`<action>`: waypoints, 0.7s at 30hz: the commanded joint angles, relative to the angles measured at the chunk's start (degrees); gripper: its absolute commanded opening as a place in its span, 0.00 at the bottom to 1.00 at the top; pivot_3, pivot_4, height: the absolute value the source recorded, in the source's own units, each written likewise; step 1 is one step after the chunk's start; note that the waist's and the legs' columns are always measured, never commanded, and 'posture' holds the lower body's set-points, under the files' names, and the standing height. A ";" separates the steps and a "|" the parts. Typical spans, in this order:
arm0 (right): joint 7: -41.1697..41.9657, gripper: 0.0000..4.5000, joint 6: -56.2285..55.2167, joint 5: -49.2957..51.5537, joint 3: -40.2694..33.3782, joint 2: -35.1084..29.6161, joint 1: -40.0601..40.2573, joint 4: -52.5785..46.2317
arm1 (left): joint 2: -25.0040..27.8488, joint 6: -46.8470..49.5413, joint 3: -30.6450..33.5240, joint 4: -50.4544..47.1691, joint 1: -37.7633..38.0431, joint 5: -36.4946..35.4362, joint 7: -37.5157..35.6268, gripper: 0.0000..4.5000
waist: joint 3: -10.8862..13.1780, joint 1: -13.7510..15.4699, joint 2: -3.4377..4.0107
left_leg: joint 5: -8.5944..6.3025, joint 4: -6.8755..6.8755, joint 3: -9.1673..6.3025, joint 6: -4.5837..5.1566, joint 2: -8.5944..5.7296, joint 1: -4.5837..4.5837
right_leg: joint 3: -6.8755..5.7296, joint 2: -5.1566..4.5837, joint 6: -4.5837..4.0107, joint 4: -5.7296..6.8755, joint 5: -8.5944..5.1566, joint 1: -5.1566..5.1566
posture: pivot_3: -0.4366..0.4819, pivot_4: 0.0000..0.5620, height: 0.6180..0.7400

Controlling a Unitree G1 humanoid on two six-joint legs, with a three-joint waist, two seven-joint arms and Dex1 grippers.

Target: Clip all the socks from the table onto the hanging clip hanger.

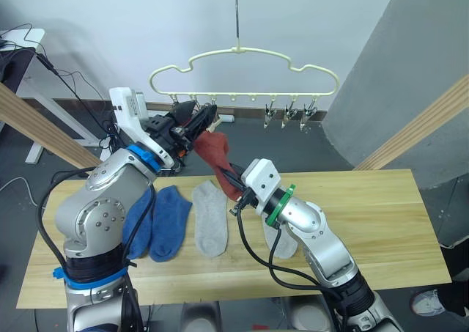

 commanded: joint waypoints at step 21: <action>0.66 0.39 4.49 -1.87 0.04 -1.85 -0.80 -0.12 | 6.27 -3.58 1.49 -9.52 9.45 2.54 -1.41 0.69 | -0.01 0.02 -0.02 | 0.00 0.00 0.00 0.00 0.01 0.02 | 0.01 0.00 -0.01 0.02 0.00 0.00 | 0.35 0.57 1.00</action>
